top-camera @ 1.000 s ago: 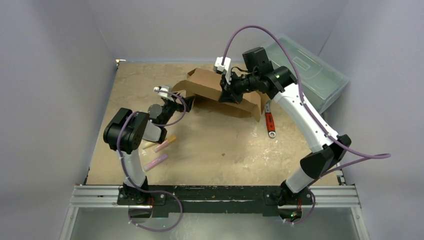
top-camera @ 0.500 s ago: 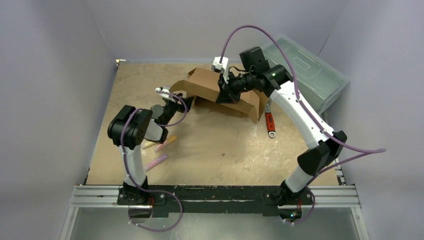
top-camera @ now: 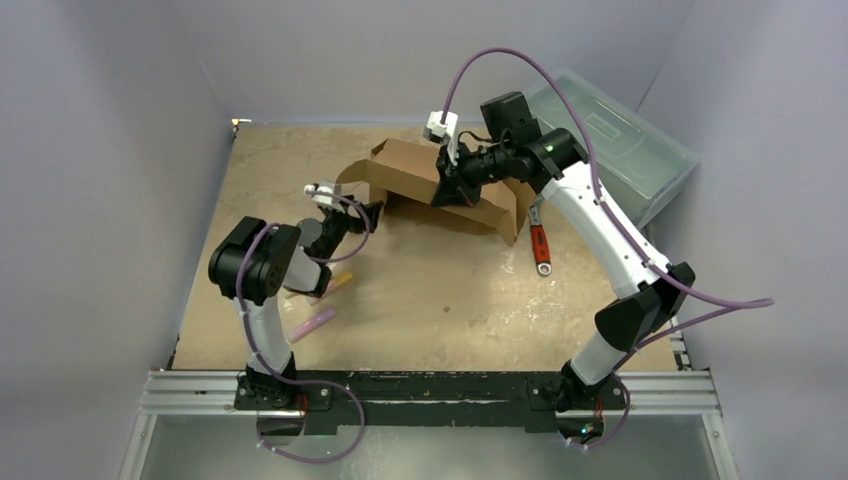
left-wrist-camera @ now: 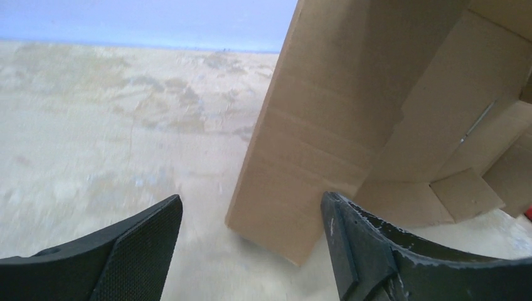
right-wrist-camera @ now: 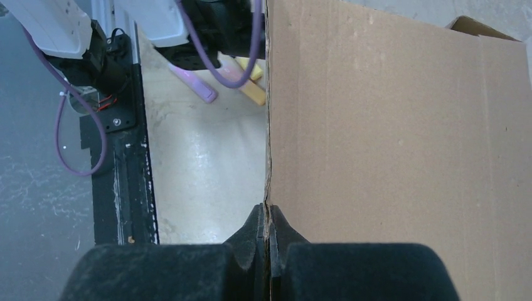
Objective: Fold the paper box
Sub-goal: Fold the paper box at the center of the board.
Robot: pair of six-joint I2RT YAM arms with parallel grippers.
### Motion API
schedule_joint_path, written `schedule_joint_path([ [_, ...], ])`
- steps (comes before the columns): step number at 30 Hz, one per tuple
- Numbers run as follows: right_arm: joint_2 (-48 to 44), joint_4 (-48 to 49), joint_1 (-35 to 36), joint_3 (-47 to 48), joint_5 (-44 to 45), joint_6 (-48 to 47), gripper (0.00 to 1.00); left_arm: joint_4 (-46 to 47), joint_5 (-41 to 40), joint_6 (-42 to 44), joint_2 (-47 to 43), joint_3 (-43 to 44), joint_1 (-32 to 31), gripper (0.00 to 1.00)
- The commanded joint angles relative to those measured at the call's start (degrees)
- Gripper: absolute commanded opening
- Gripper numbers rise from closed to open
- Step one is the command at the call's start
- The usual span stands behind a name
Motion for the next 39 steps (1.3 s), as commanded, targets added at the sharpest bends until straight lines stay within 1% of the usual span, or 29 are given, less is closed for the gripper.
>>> schedule_joint_path([
  [1, -2.8, 3.0, 0.1, -0.1, 0.1, 0.5, 0.00, 14.4, -2.9, -4.4, -8.3, -8.5, 0.7, 0.83],
  [6, -2.2, 3.6, -0.1, -0.4, 0.6, 1.4, 0.00, 5.7, -5.7, -10.8, -19.3, -17.1, 0.7, 0.83],
  [8, -2.3, 3.8, -0.1, -0.5, 0.5, 1.8, 0.00, 3.0, -6.6, -11.4, -23.7, -19.7, 0.6, 0.83],
  [10, -2.5, 4.2, -0.1, -0.7, 0.2, 2.4, 0.00, -2.3, -8.5, -9.5, -27.9, -20.8, -0.4, 0.83],
  [12, -2.7, 4.6, -0.1, -0.7, -0.3, 3.1, 0.00, -12.0, -12.5, -3.8, -32.1, -19.0, -3.8, 0.83],
  [14, -2.5, 4.9, -0.3, -0.6, -1.0, 3.8, 0.00, -22.7, -19.8, 3.3, -34.6, -15.4, -8.8, 0.85],
  [15, -2.3, 5.0, -0.3, -0.5, -1.3, 4.1, 0.00, -26.6, -23.3, 5.6, -34.8, -13.4, -10.9, 0.85],
  [16, -2.1, 5.1, -0.3, -0.5, -1.6, 4.2, 0.00, -29.3, -25.9, 6.5, -34.5, -11.6, -11.8, 0.85],
  [19, -2.0, 5.2, -0.4, -0.5, -2.0, 4.5, 0.00, -34.1, -29.4, 6.8, -32.0, -6.5, -12.4, 0.85],
  [21, -1.8, 5.3, -0.3, -0.5, -2.3, 4.6, 0.00, -33.9, -30.3, 6.1, -29.5, -4.8, -12.6, 0.84],
  [24, -1.4, 5.2, -0.4, -0.2, -2.9, 4.7, 0.00, -30.5, -30.9, 4.5, -24.9, -2.9, -12.7, 0.82],
  [28, -1.1, 5.1, -0.5, -0.2, -3.4, 4.7, 0.00, -22.9, -28.3, 3.5, -18.7, -1.1, -13.3, 0.70],
  [30, -1.2, 5.1, -0.6, -0.2, -3.5, 4.8, 0.00, -21.2, -28.4, 3.3, -16.9, -0.9, -14.3, 0.68],
  [32, -1.3, 5.1, -0.8, -0.2, -3.7, 4.7, 0.00, -17.9, -29.2, 3.3, -16.6, -2.4, -15.3, 0.68],
  [36, -1.1, 5.2, -1.4, 0.4, -4.0, 5.2, 0.00, -7.1, -31.6, 1.8, -17.0, -10.1, -15.8, 0.69],
  [39, -0.9, 5.3, -1.8, 0.6, -4.4, 5.7, 0.00, -0.3, -31.6, 2.4, -16.4, -14.9, -15.8, 0.71],
])
